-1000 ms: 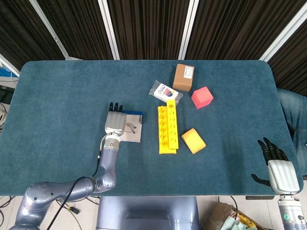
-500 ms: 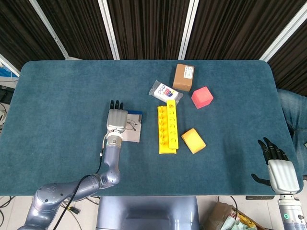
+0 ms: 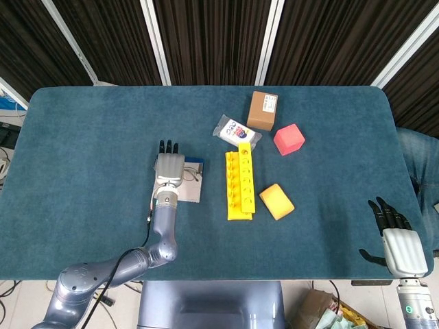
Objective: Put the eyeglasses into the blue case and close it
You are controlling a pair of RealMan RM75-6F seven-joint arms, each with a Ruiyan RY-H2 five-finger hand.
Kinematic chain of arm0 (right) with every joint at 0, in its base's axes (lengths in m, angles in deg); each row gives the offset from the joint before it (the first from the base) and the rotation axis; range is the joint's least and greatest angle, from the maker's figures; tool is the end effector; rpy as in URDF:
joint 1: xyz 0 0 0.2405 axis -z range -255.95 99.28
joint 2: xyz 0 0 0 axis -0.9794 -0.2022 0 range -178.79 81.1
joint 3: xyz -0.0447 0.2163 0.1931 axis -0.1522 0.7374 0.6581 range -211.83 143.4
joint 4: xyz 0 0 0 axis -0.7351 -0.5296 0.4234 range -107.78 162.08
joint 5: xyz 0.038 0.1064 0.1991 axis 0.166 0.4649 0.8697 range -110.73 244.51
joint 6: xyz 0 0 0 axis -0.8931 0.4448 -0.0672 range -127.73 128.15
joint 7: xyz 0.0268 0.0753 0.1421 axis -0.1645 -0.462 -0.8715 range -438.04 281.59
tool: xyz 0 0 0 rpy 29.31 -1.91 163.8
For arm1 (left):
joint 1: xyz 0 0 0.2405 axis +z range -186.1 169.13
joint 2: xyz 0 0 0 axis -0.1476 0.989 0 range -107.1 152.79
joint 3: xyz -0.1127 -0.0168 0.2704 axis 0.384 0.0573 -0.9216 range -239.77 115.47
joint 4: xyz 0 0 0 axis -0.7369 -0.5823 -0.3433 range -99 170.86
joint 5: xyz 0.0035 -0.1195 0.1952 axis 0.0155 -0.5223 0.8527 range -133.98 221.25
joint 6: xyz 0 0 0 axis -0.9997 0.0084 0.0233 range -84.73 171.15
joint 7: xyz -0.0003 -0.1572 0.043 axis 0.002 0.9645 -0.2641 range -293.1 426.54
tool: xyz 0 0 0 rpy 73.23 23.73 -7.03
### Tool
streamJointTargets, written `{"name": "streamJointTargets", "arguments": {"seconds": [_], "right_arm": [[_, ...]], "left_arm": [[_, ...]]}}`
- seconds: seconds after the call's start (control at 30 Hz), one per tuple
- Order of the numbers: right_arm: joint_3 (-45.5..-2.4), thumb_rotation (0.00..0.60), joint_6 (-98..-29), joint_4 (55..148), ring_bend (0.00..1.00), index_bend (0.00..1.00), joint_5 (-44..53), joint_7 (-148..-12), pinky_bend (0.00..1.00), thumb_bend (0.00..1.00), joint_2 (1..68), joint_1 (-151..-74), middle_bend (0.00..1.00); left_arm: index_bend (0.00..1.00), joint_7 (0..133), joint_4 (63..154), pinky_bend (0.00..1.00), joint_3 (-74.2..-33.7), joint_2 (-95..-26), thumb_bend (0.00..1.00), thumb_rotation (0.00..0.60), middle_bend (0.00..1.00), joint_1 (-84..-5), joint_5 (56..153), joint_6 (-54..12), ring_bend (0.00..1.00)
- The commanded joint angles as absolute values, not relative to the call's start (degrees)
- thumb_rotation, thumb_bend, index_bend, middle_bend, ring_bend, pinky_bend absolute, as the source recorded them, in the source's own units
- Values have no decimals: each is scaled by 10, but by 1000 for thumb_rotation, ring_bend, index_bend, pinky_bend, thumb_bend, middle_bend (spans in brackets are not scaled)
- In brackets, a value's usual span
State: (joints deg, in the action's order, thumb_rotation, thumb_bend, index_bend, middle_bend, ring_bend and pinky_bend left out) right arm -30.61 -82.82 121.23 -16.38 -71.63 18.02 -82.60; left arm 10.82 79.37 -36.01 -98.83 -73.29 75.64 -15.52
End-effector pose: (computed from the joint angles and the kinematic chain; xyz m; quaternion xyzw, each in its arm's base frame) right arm -0.3506 -0.2028 0.1367 0.5926 -0.3983 0.3604 0.6003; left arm -0.0877 0.4764 -0.1472 -0.6840 -0.3353 -0.2277 0.6066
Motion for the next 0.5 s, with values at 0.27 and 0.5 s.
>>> {"name": "streamJointTargets", "arguments": {"seconds": [0.27, 0.5], "right_arm": [[-306, 600, -826, 1213, 113, 0, -161, -716, 187, 118, 179, -826, 0], [-306, 600, -827, 1213, 113, 0, -161, -715, 187, 118, 180, -826, 0]], "left_arm": [[563, 108, 746, 0, -340, -1013, 446, 600, 132, -747, 757, -153, 0], [401, 109, 720, 0, -330, -1026, 446, 600, 122, -752, 761, -150, 0]]}}
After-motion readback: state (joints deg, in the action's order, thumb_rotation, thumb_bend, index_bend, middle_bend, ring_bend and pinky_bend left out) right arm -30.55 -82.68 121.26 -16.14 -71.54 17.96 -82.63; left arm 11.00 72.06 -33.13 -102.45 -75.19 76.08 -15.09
